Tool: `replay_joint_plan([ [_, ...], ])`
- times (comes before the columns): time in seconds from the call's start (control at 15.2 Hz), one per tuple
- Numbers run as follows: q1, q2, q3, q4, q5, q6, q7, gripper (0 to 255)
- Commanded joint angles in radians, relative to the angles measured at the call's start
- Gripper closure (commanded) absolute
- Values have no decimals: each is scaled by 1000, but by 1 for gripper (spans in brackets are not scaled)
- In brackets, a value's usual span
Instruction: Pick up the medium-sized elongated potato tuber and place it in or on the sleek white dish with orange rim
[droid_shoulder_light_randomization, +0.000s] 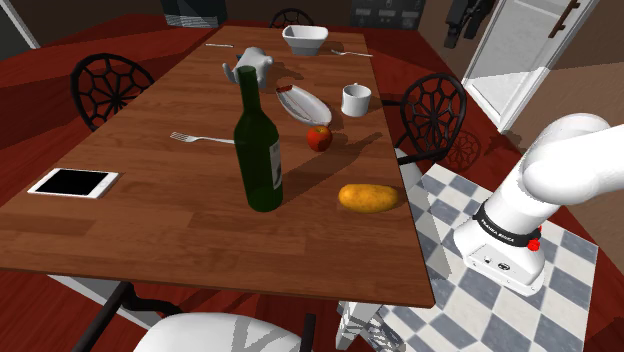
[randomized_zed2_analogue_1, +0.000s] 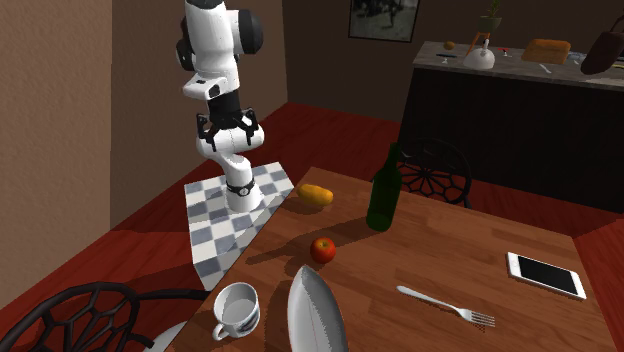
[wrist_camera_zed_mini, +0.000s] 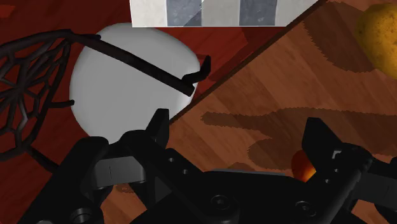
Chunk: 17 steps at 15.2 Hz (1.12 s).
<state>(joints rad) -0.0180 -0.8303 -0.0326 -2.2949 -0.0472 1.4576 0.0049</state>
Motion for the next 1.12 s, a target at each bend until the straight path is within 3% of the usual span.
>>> replay_joint_plan([
  [0.0,0,0,0,0,0,0,0,0],
  [1.06,230,80,208,-310,135,428,-54,0],
])
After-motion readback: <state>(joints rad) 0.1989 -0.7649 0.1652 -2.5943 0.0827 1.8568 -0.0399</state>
